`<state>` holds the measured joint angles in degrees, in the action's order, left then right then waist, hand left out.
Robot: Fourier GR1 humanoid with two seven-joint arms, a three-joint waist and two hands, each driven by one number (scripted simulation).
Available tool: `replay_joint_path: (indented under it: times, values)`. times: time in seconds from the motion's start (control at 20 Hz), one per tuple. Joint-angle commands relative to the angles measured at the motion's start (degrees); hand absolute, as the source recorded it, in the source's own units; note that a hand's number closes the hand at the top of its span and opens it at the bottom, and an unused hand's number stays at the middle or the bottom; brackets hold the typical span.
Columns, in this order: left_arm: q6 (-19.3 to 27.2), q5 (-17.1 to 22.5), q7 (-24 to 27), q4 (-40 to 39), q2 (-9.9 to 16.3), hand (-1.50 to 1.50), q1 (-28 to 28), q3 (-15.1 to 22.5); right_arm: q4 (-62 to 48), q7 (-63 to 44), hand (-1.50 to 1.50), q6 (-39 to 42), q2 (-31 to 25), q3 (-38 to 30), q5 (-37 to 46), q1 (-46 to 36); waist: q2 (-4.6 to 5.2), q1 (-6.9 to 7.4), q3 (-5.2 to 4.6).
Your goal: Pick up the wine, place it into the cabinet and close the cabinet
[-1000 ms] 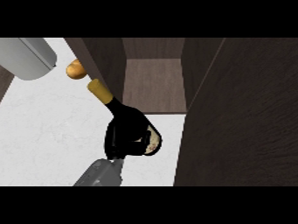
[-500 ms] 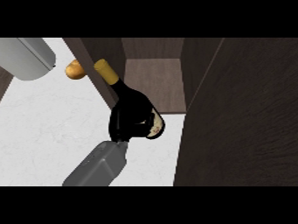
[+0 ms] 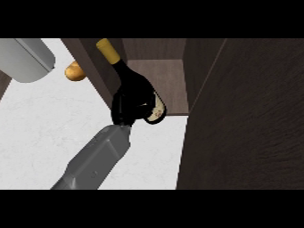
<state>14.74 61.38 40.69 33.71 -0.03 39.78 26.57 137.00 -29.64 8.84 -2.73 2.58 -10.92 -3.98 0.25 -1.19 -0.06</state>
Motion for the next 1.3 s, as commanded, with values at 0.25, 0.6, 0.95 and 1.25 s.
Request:
replay_joint_path:
  times: [0.25,0.6,0.95,1.25]
  values:
    - [-0.2,6.2,2.3,-6.9,0.0,1.5,6.7,1.7,-0.4,-1.2,-1.5,-0.5,-0.4,-0.2,-0.7,-2.3,0.2,-0.88,0.01]
    - [0.7,2.5,-3.1,-15.0,0.0,1.5,17.1,-5.2,0.8,1.1,-1.5,0.5,0.2,0.6,0.3,2.0,0.12,-0.46,0.04]
    - [3.4,5.2,-7.3,-18.4,0.0,1.5,21.6,-3.0,-2.6,3.7,-1.5,1.5,-1.0,-3.2,-2.6,-2.0,0.79,-2.47,0.04]
    - [0.8,6.6,-5.3,-21.1,0.0,1.5,22.5,-4.1,-3.0,3.7,-1.5,1.1,1.3,2.6,0.7,-0.3,1.17,-3.52,-0.01]
